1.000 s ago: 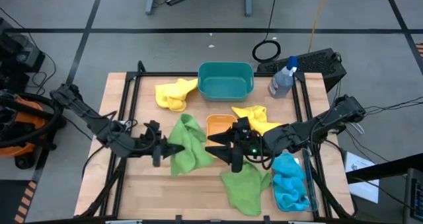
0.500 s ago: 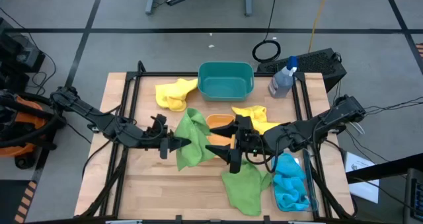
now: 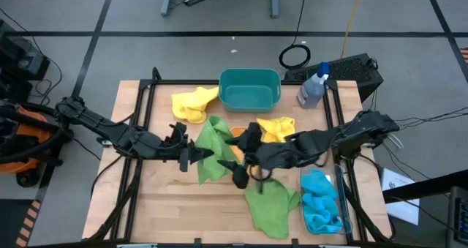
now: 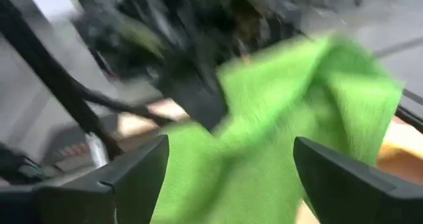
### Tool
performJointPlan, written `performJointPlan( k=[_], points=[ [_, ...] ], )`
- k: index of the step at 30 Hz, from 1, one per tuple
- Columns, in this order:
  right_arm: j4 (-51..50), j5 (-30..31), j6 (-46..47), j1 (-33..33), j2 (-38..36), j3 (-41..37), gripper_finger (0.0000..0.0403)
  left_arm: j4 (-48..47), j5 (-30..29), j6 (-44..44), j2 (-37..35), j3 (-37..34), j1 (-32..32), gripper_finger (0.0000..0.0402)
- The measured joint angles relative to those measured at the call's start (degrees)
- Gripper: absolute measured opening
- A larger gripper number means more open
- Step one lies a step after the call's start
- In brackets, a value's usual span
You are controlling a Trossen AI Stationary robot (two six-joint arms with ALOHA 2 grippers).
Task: Sort microfiber towel by color & place in baskets
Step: Put the left green microfiber towel into the blue bin
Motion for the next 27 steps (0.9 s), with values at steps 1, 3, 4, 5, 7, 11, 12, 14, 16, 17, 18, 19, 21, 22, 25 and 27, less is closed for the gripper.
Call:
performJointPlan(
  k=[1,3,4,5,7,11,12,14,16,17,18,19,21,22,25,27],
  points=[
    [-1.8,0.1,0.6,-0.2,1.2,1.2,0.0317,0.1,0.0,0.2,0.0,0.0,0.0,0.0038],
    [-5.6,0.0,2.6,-0.6,3.2,3.4,0.0317,0.1,0.0,0.2,0.0,0.0,0.0,0.0038],
    [-7.9,0.0,3.3,-0.7,4.0,4.6,0.0317,0.1,0.0,0.2,0.0,0.0,0.0,0.0038],
    [-9.2,0.1,3.5,-0.7,4.9,5.8,0.0317,0.1,0.0,0.2,0.0,0.0,0.0,0.0038],
    [-10.7,0.0,3.6,-0.7,6.8,8.4,0.0317,0.1,0.1,0.2,0.0,0.0,0.0,0.0038],
    [-11.3,-2.3,2.6,-1.4,10.8,12.3,0.0314,0.0,0.1,1.1,0.0,0.0,0.0,0.0038],
    [-11.7,-2.8,2.7,-1.5,11.7,13.0,0.0313,0.0,0.1,1.3,0.0,0.0,0.0,0.0038],
    [-12.4,-3.1,3.6,-1.9,13.3,14.3,0.0309,-0.1,0.1,1.6,0.0,0.0,0.0,0.0038],
    [-13.7,-4.2,5.6,-2.1,14.6,15.3,0.0297,-0.1,0.4,1.6,0.0,0.0,0.0,0.0038],
    [-14.9,-4.8,6.5,-2.2,14.9,15.7,0.0288,-0.1,0.9,1.7,0.0,0.0,0.0,0.0038],
    [-15.7,-5.6,7.5,-2.2,15.1,16.1,0.0276,-0.1,1.3,1.9,0.0,0.0,0.0,0.0038],
    [-16.0,-6.0,8.2,-2.2,15.3,16.4,0.0261,-0.1,1.7,2.4,0.0,0.0,0.0,0.0038],
    [-16.3,-6.1,8.8,-2.2,15.4,16.9,0.0223,0.0,3.3,3.4,0.0,0.0,0.0,0.004],
    [-16.4,-6.1,8.9,-2.2,15.4,17.4,0.02,0.0,4.2,4.3,0.0,0.0,0.0,0.0043],
    [-17.8,-6.2,8.9,-2.2,15.4,19.2,0.0123,0.1,4.5,4.8,0.0,0.0,0.0,0.0062],
    [-19.9,-6.2,8.4,-2.2,15.4,20.7,0.0068,0.2,5.0,5.7,-0.1,0.0,0.0,0.008]
  ],
)
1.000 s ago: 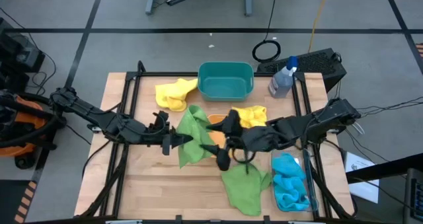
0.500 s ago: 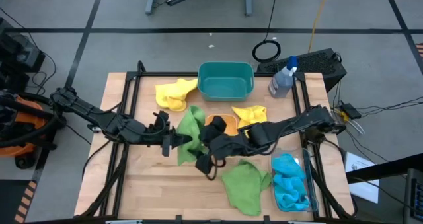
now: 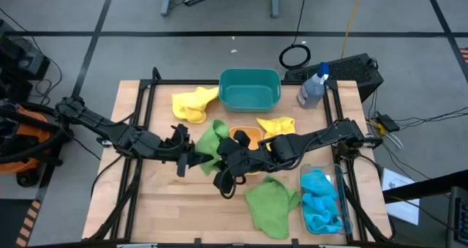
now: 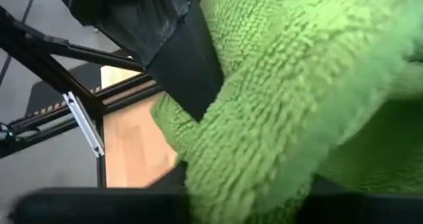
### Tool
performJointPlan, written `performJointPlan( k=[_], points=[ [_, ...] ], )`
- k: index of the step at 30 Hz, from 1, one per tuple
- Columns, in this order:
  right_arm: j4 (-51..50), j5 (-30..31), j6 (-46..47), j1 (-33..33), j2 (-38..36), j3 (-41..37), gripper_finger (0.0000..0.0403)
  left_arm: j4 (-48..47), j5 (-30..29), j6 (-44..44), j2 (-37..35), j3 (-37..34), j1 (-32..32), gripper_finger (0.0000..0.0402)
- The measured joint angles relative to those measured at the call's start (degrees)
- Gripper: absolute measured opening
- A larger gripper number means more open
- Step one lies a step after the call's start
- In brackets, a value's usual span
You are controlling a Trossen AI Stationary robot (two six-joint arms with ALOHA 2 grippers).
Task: Sort microfiber towel by color & place in baskets
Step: Put the left green microfiber towel into the blue bin
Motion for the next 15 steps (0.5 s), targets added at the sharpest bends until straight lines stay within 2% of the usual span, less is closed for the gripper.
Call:
performJointPlan(
  k=[2,3,8,15],
  points=[
    [-2.8,0.0,-1.0,0.0,0.0,1.4,0.0023,0.0,0.6,0.6,0.0,0.0,0.0,0.0104],
    [-4.2,0.1,-1.6,0.0,0.0,1.9,0.0014,-0.1,0.9,0.7,0.0,0.0,0.0,0.0117],
    [-12.8,0.4,-0.2,-1.1,0.0,4.6,0.0022,-0.5,1.8,1.0,0.0,0.0,0.0,0.0186],
    [-23.6,0.5,-2.0,-3.1,-0.2,9.1,0.0005,-1.5,2.1,1.5,0.0,0.0,1.3,0.0259]
  ],
)
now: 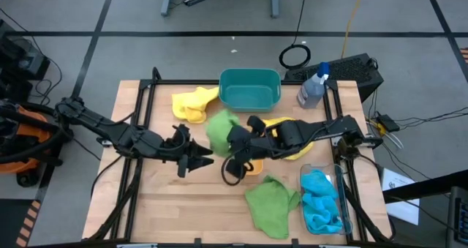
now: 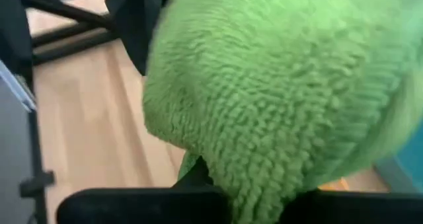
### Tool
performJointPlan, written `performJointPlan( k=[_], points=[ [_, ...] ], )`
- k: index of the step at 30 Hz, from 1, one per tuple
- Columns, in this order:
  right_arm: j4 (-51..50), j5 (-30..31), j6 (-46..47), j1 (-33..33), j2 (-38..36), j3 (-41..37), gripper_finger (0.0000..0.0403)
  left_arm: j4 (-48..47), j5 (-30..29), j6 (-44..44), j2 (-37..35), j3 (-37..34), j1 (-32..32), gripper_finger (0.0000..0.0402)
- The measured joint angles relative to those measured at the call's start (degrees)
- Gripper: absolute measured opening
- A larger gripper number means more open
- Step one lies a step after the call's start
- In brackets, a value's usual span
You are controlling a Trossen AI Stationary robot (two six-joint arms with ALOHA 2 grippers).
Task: Sort microfiber towel by color & place in baskets
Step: Put the left green microfiber towel into the blue bin
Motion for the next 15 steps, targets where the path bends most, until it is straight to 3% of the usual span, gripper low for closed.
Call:
performJointPlan(
  k=[6,15],
  points=[
    [-2.7,0.2,-7.3,-5.2,-1.9,2.5,0.0006,-5.2,0.0,0.0,-0.4,0.0,4.2,0.029],
    [-4.6,-0.4,-22.0,-19.9,-5.4,2.5,0.0006,-11.4,2.0,0.4,-1.6,-0.1,15.9,0.0293]
  ],
)
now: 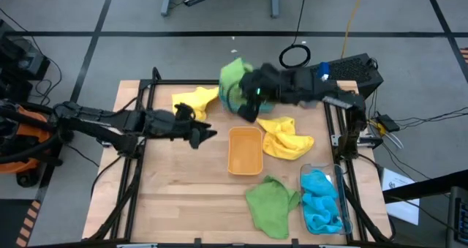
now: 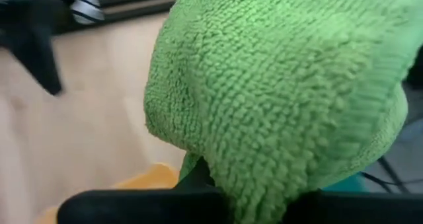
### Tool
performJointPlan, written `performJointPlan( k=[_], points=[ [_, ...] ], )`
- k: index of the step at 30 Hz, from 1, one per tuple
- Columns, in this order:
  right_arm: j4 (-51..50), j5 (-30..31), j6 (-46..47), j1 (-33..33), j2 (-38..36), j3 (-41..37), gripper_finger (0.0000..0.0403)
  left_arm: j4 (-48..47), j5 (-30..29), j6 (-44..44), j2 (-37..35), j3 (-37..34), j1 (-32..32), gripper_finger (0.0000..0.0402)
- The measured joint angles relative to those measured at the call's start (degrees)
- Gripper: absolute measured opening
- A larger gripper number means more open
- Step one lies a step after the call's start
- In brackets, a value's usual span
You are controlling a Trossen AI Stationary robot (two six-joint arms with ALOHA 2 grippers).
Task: Sort microfiber towel by color & place in baskets
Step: Put the left green microfiber towel into the blue bin
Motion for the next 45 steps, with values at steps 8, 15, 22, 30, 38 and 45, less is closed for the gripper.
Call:
performJointPlan(
  k=[8,15,22,30,38,45],
  points=[
    [1.5,-7.3,-11.8,-14.0,-0.7,0.0,0.0006,0.0,7.4,2.1,-0.1,0.0,13.2,0.0293],
    [1.2,-16.3,-15.5,-23.1,1.7,-2.0,0.0006,0.8,10.4,2.7,-0.1,0.0,23.6,0.0293],
    [5.6,-20.9,-15.6,-27.0,1.9,-14.6,0.0006,1.1,13.9,1.1,-0.1,0.1,28.6,0.0293],
    [10.2,-20.7,-12.5,-29.6,1.9,-29.2,0.0007,1.0,14.1,0.4,-0.1,0.1,30.0,0.0293],
    [13.7,-20.5,-8.9,-30.3,1.9,-39.3,0.0007,0.3,15.3,2.9,0.4,0.1,32.6,0.0293],
    [17.2,-20.5,0.7,-30.1,1.9,-40.1,0.005,0.4,26.8,4.6,2.8,0.1,39.1,0.0293]
  ],
)
